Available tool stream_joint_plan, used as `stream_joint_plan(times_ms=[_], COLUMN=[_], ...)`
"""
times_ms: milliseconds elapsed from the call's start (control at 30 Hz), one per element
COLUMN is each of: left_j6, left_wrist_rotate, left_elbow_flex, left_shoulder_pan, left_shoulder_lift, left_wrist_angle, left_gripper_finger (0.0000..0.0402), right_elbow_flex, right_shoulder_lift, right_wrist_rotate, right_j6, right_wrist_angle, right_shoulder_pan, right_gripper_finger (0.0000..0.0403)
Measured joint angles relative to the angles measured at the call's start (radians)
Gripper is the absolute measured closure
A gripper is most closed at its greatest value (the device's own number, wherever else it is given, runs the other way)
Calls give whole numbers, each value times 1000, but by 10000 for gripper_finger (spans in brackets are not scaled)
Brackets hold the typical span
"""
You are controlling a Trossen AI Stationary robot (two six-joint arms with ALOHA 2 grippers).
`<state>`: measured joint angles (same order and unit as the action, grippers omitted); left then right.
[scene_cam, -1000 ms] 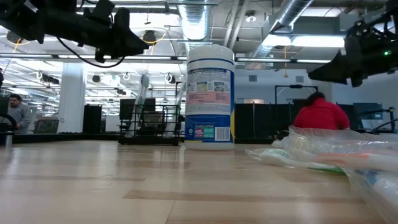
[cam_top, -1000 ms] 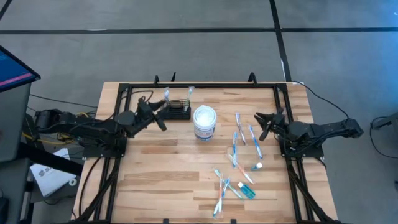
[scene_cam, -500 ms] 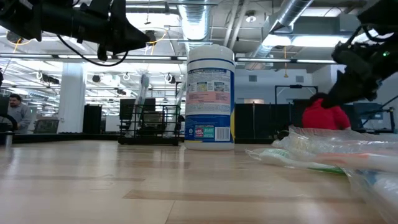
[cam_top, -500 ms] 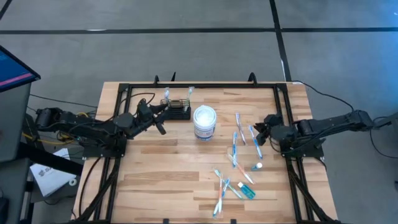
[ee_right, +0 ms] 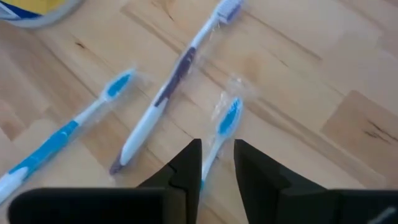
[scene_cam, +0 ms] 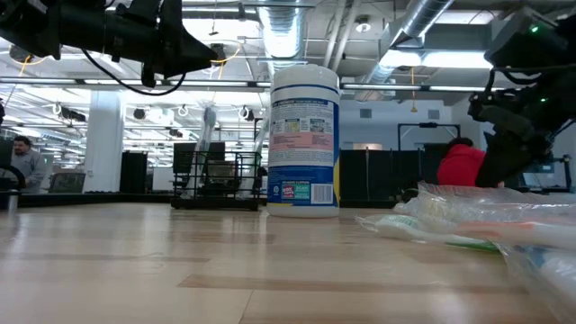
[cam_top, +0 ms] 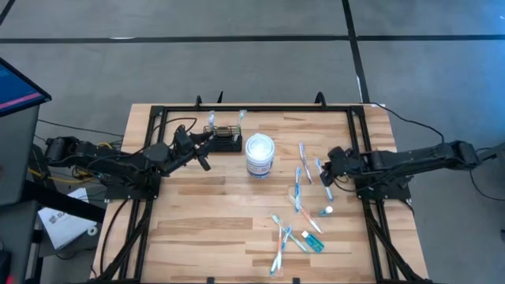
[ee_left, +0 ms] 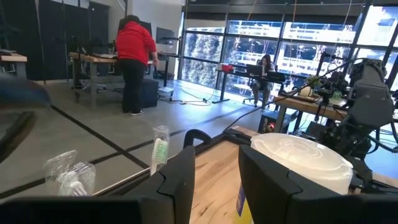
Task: Pick & Place toothbrushing station
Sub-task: Put the top right blue toothbrush into the mesh organizer
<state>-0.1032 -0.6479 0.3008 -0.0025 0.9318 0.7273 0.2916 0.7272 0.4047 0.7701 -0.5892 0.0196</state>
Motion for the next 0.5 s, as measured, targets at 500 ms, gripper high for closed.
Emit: stream_joint_plan(times_ms=[500], left_j6=[0], left_wrist_rotate=[0], left_elbow_flex=[0], left_shoulder_pan=[0], left_shoulder_lift=[0], left_wrist_angle=[0], left_gripper_finger=[285], right_elbow_flex=[1], right_shoulder_lift=[165], right_wrist_rotate=[-21], right_j6=[-18], right_wrist_angle=[78], right_shoulder_pan=[-37], right_gripper_finger=[229])
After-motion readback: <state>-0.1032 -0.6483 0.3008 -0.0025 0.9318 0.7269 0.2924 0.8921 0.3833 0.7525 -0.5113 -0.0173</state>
